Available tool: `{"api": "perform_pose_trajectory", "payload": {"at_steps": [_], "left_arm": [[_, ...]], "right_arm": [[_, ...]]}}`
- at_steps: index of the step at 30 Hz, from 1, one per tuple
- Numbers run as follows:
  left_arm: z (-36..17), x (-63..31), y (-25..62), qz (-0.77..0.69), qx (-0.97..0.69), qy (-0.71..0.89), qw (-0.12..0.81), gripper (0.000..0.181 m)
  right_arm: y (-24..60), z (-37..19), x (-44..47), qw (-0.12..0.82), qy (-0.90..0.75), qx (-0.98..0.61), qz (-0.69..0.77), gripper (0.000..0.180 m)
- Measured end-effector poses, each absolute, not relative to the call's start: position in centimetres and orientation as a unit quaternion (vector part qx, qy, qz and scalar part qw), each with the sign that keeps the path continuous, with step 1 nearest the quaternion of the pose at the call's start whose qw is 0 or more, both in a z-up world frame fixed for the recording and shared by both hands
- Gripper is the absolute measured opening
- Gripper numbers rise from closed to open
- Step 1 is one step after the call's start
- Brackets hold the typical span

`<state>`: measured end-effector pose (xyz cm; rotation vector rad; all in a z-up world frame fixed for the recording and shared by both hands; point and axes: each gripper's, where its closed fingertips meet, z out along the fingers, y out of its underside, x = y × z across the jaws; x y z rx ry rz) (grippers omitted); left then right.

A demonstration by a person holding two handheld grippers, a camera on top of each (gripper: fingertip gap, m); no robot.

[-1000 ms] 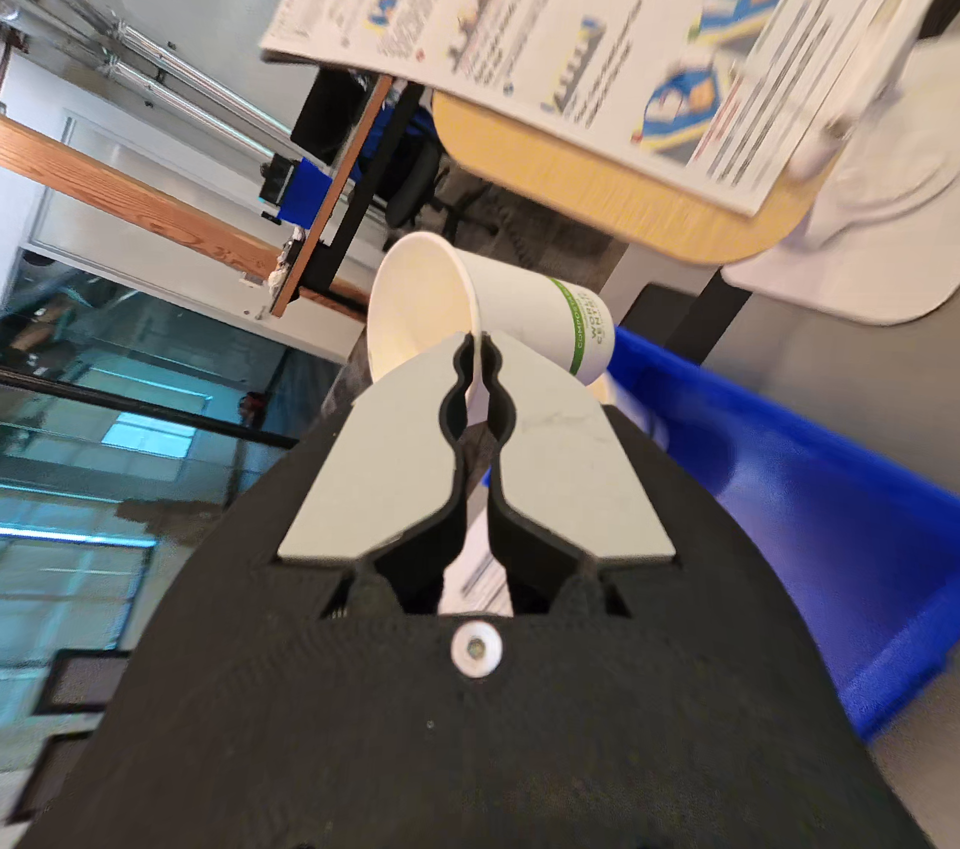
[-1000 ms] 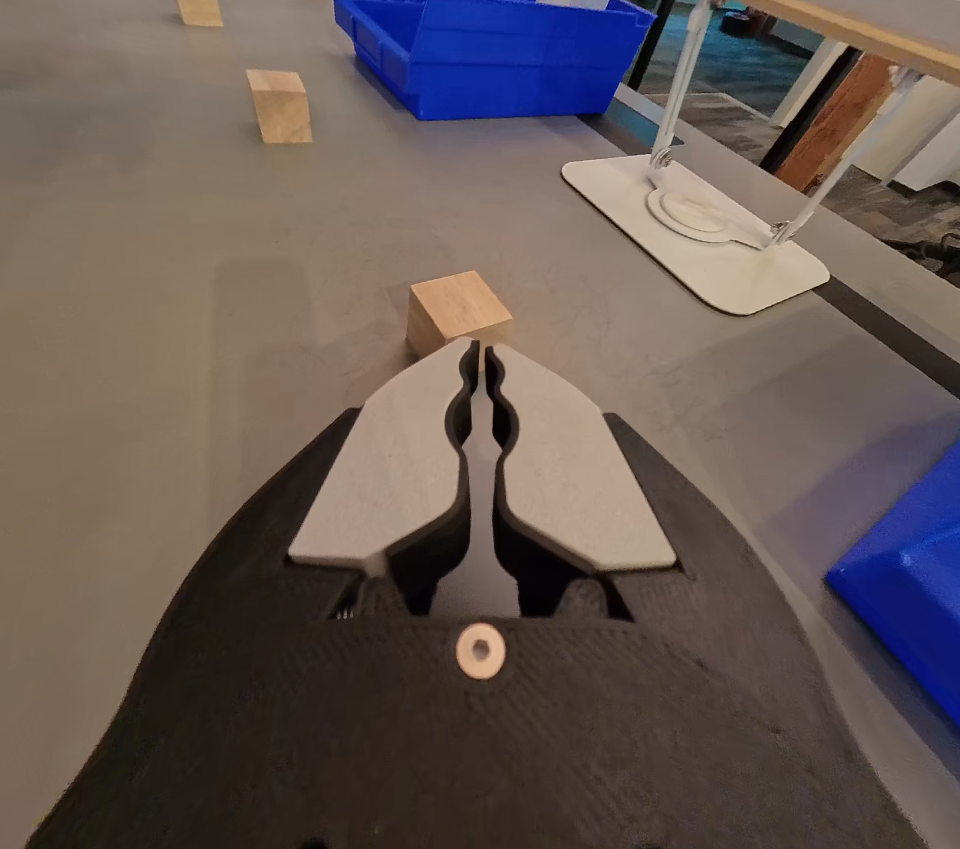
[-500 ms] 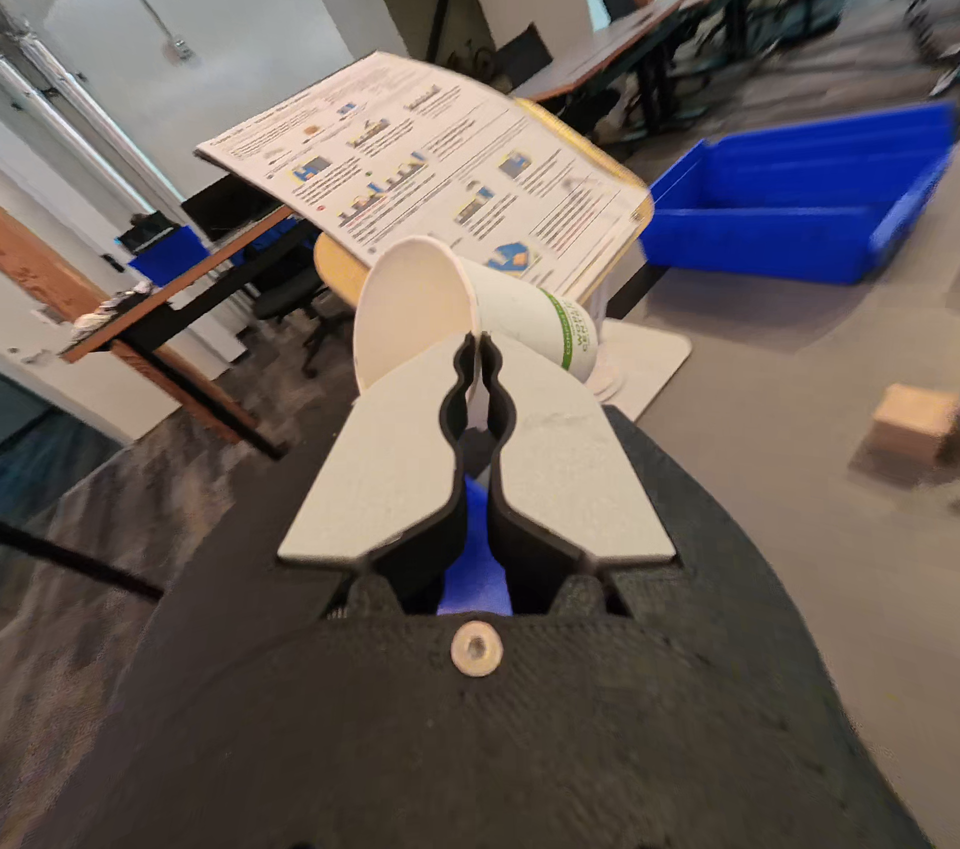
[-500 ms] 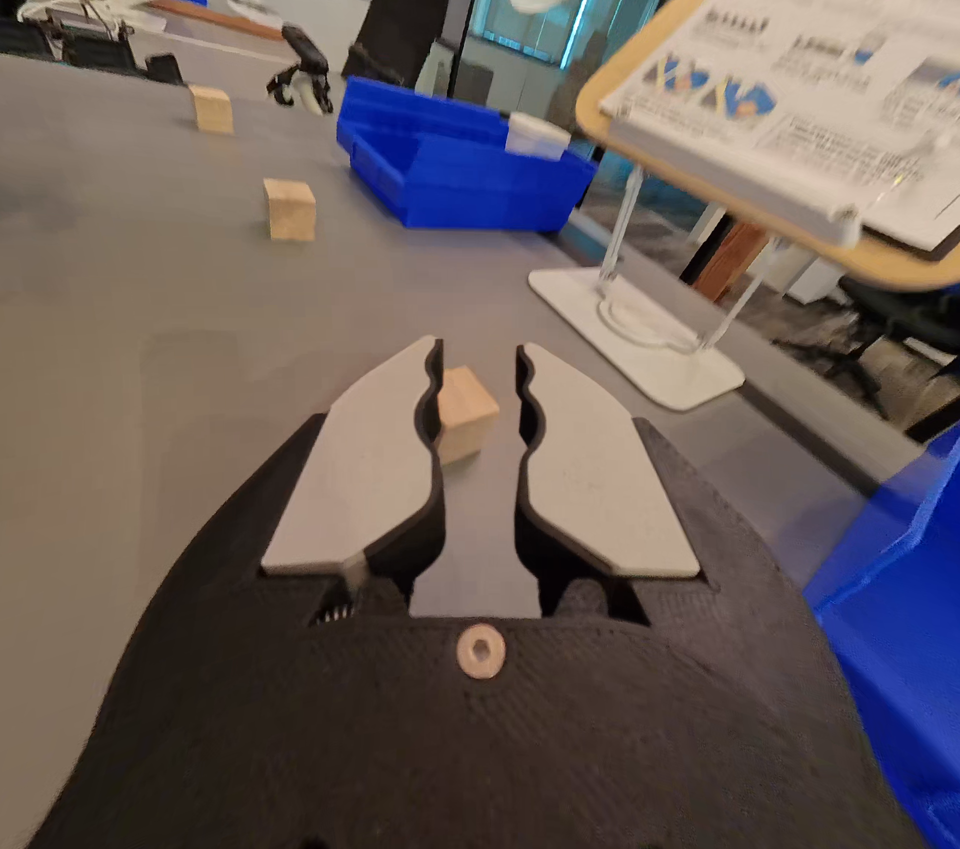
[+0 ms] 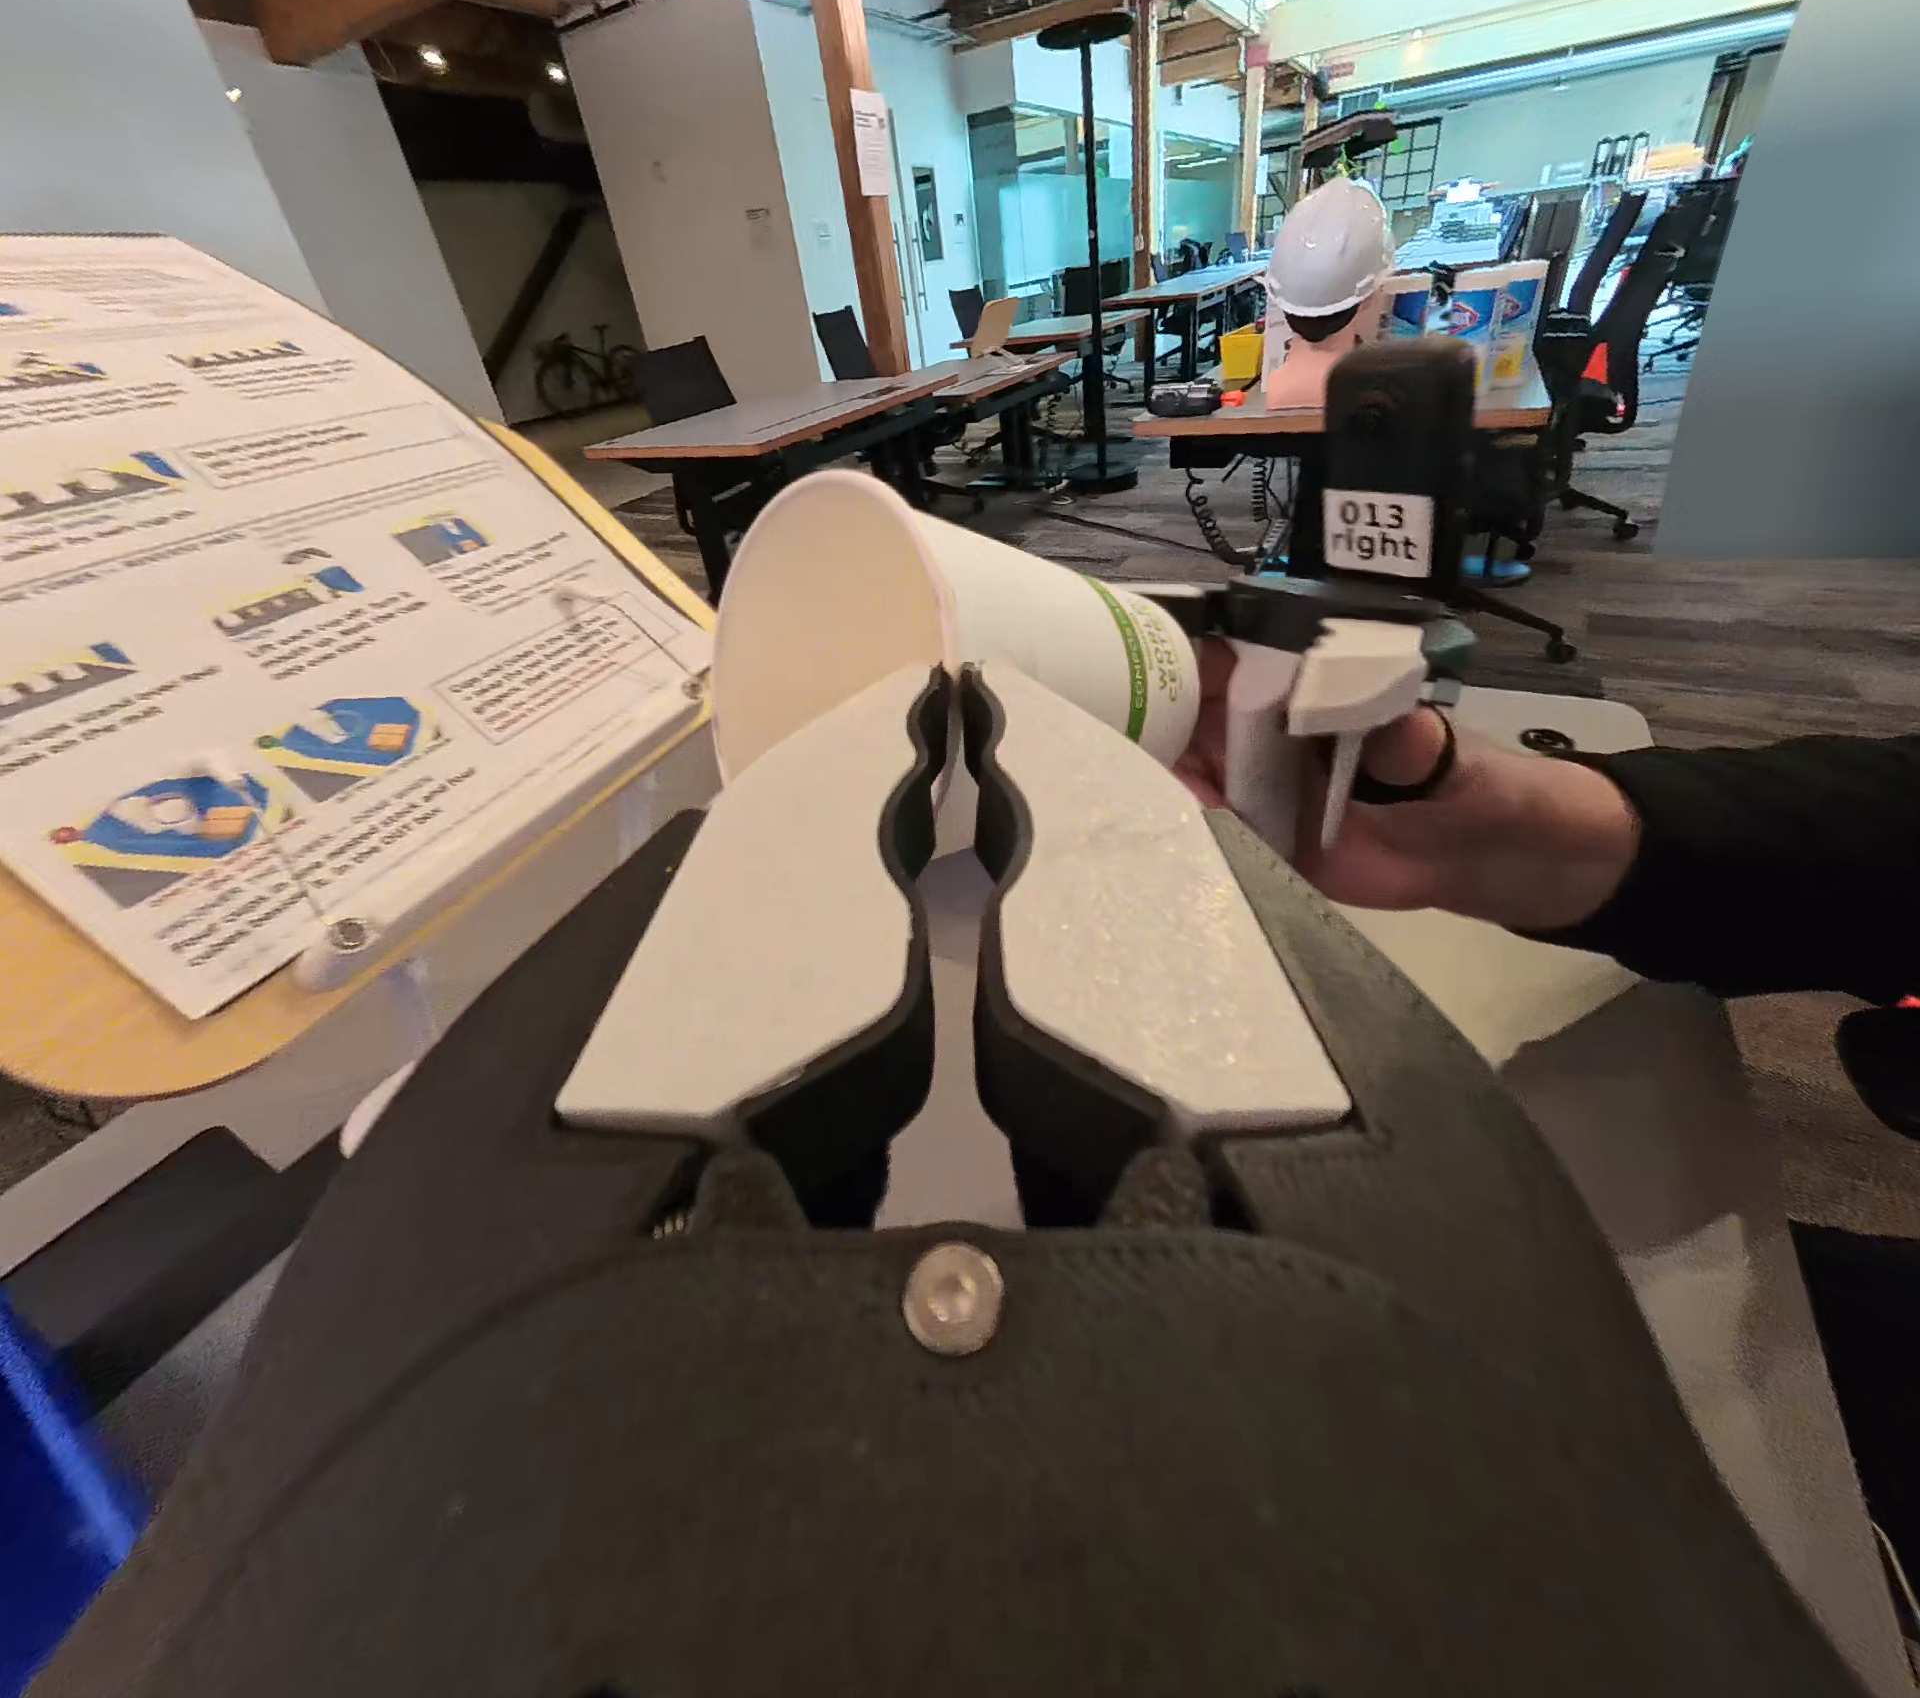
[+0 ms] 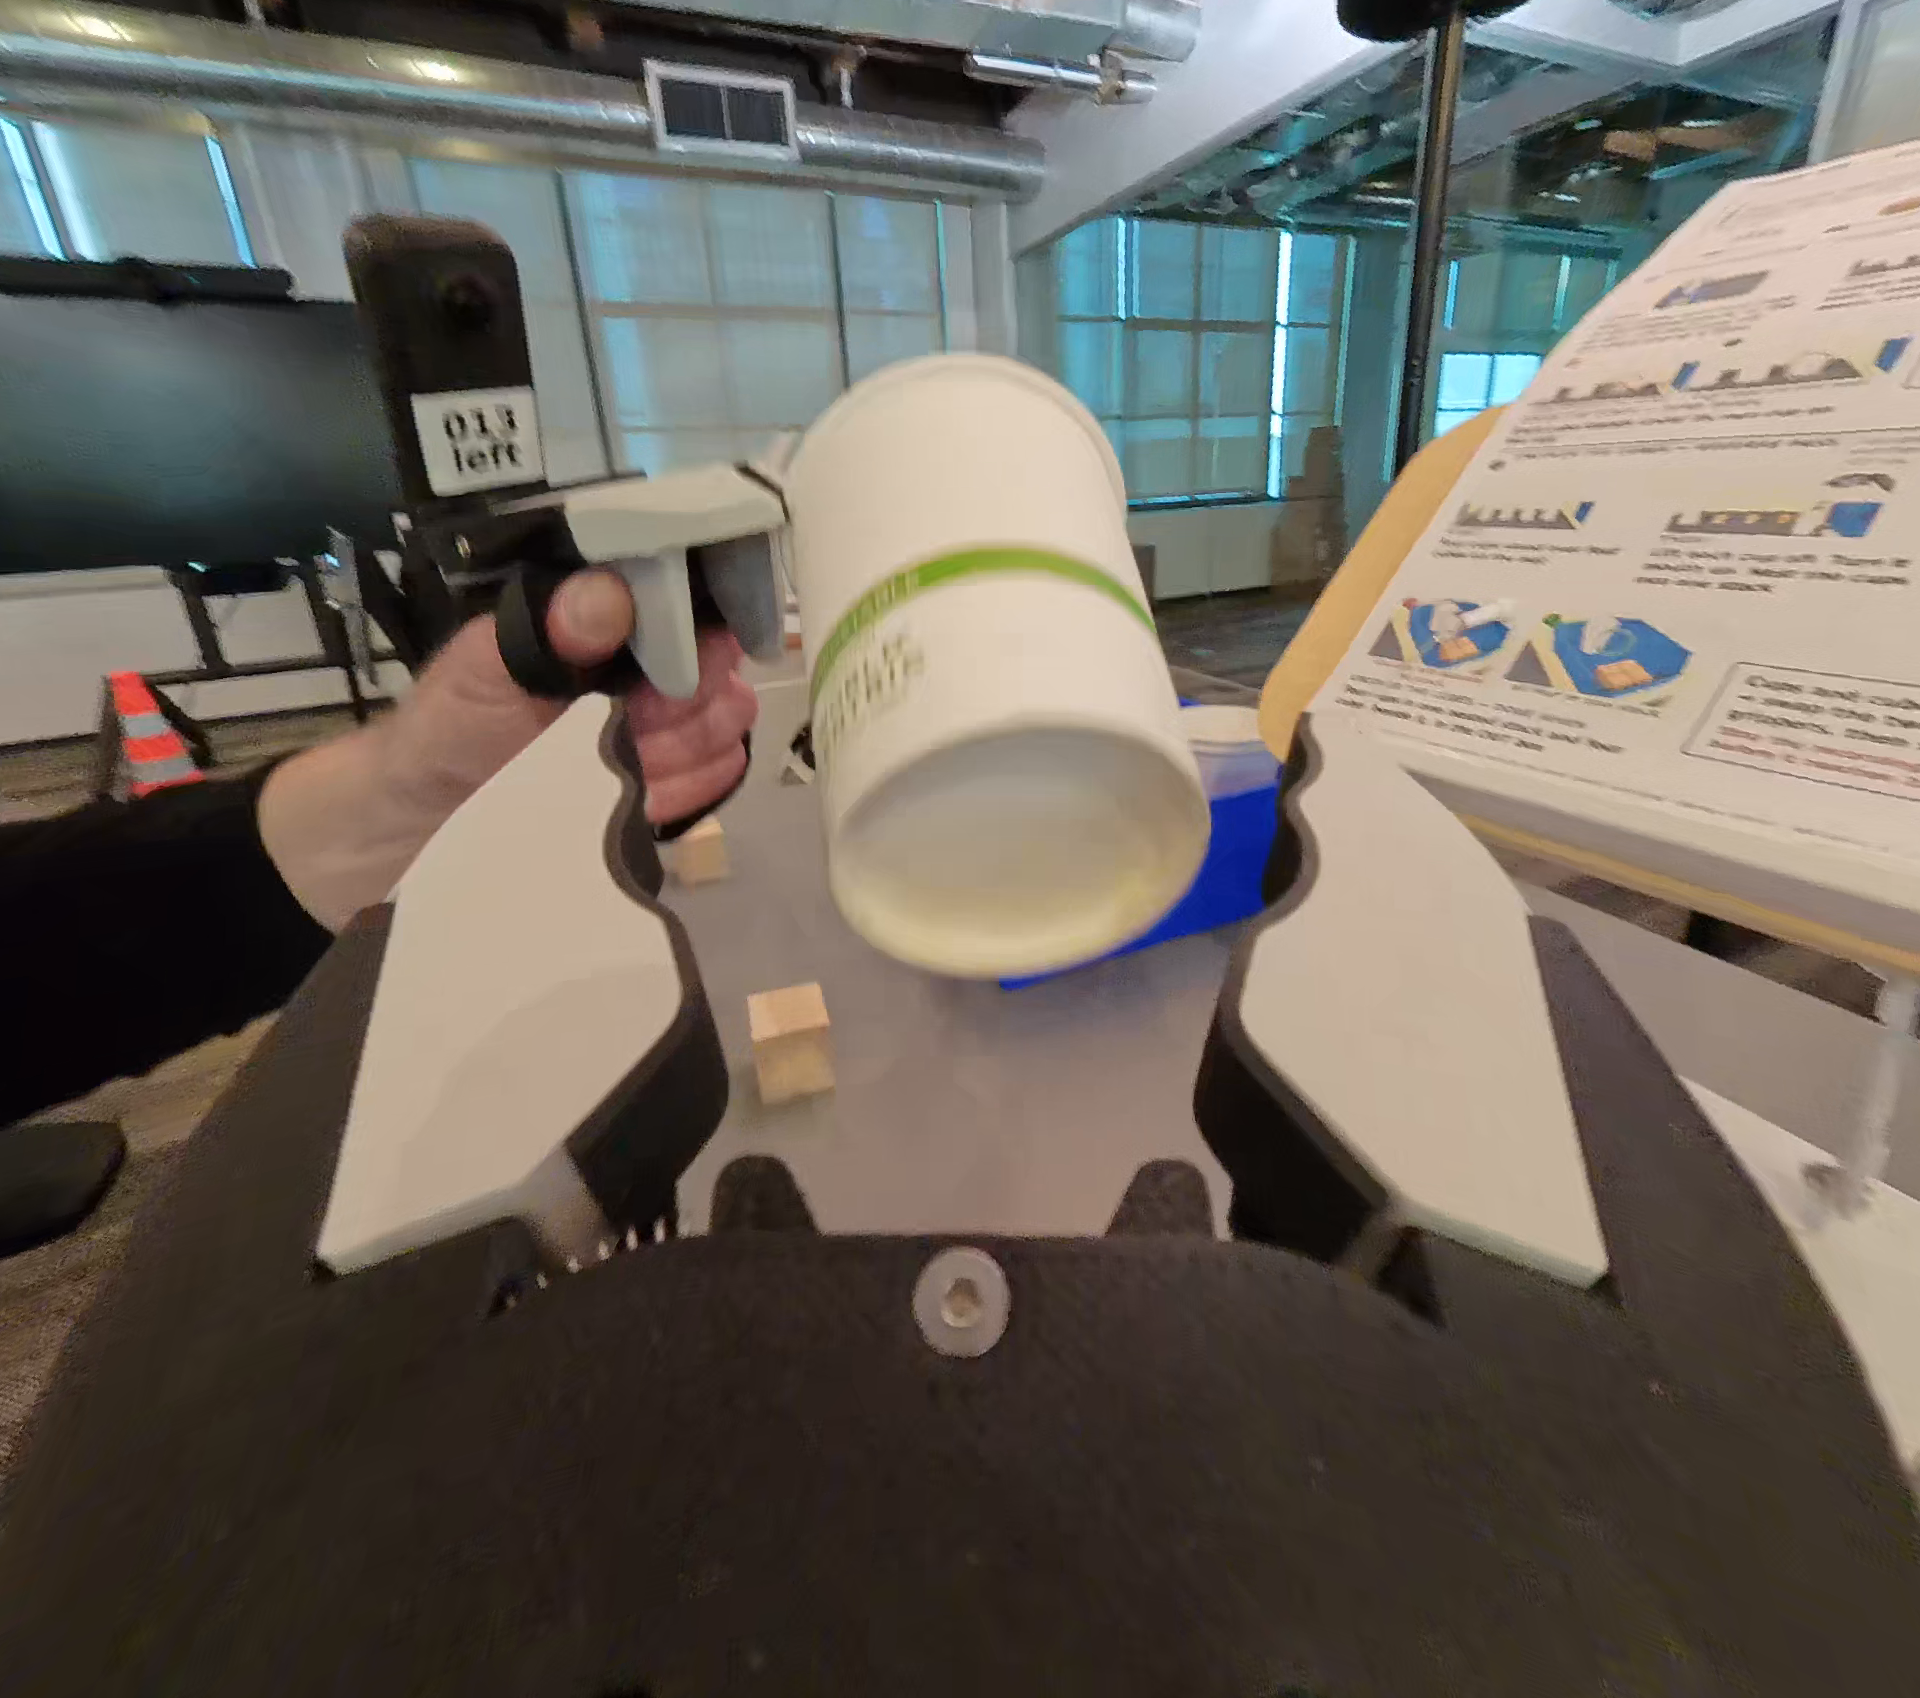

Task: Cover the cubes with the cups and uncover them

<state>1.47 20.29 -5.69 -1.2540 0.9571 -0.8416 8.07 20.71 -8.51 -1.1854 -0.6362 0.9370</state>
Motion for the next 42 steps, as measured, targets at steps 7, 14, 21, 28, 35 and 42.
{"api": "perform_pose_trajectory", "payload": {"at_steps": [7,14,21,28,35,42], "left_arm": [[-6.8,2.8,19.3,-0.414,-0.546,0.408,0.603,0.002],[-8.2,3.2,19.6,-0.416,-0.553,0.416,0.590,0.003],[-7.4,0.7,21.2,-0.249,-0.570,0.455,0.638,0.037],[-10.8,3.9,19.8,-0.040,-0.575,0.627,0.524,0.086],[-14.1,7.2,18.5,-0.132,-0.615,0.664,0.405,0.109],[-16.4,8.1,18.1,-0.199,-0.632,0.666,0.341,0.094]], "right_arm": [[20.5,-8.5,9.2,0.663,-0.286,-0.529,0.446,0.060],[20.7,-8.7,9.8,0.648,-0.314,-0.557,0.414,0.057],[22.0,-9.5,11.6,0.592,-0.366,-0.622,0.358,0.057],[21.1,-11.8,10.5,0.435,-0.533,-0.677,0.262,0.057],[19.6,-13.5,8.9,0.349,-0.655,-0.646,0.178,0.057],[18.0,-13.6,7.5,0.329,-0.695,-0.614,0.176,0.056]]}}
